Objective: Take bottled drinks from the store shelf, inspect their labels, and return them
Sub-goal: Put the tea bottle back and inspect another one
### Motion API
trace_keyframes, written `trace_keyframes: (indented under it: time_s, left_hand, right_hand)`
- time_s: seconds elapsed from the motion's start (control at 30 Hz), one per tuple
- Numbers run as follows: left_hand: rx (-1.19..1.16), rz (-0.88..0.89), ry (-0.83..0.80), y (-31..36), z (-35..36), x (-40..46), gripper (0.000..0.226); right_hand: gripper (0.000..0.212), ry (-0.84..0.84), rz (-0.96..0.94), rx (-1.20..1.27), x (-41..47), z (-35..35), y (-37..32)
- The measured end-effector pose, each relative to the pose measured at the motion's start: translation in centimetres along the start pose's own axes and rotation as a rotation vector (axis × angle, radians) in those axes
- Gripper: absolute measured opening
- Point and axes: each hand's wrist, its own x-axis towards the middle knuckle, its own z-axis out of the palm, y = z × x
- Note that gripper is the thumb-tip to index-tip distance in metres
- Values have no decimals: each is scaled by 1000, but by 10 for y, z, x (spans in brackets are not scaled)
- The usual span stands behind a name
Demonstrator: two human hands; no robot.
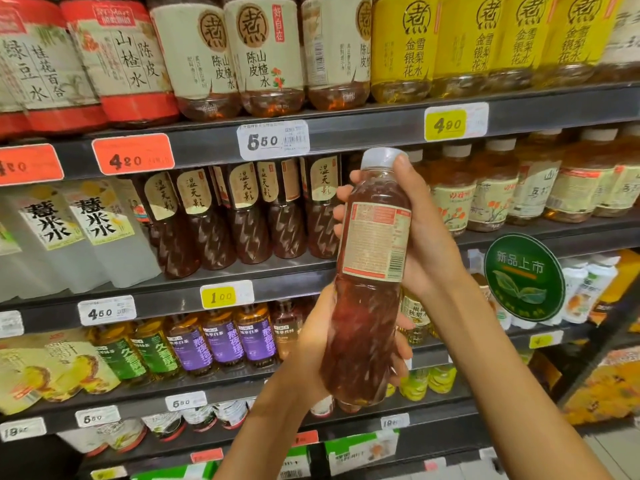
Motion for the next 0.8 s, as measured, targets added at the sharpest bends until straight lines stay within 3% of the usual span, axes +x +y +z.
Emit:
trace_keyframes:
  time_s: [0.07, 0.13, 0.2, 0.27, 0.43, 0.5, 0.6, 0.8]
  left_hand:
    - [89, 101, 288, 4, -3, 8, 58]
    - [226, 248, 431, 1, -7, 12, 45]
    - [573, 383, 446, -5, -7, 15, 24]
    - [816, 439, 418, -10, -8, 20, 42]
    - [637, 337, 328, 2, -9, 33, 44]
    - [562, 296, 324, 4, -14, 39, 50]
    - [569, 282, 326, 6, -16, 49, 53]
    - [696, 447, 464, 10, -21, 70, 49]
  right_hand:
    - [37, 92, -67, -158, 0, -2, -4]
    - [31, 235, -146, -329, 1, -5, -6]
    - [33, 334, -145, -415, 5, -8, -5]
    - [39, 372, -52, -440, 10, -13, -5]
    - [32, 216, 63, -348, 14, -35, -11]
    - [42, 159, 100, -319, 14, -46, -7]
    - [60, 236, 92, -278, 19, -57, 2]
    - [57, 390, -47, -374, 39, -58, 6]
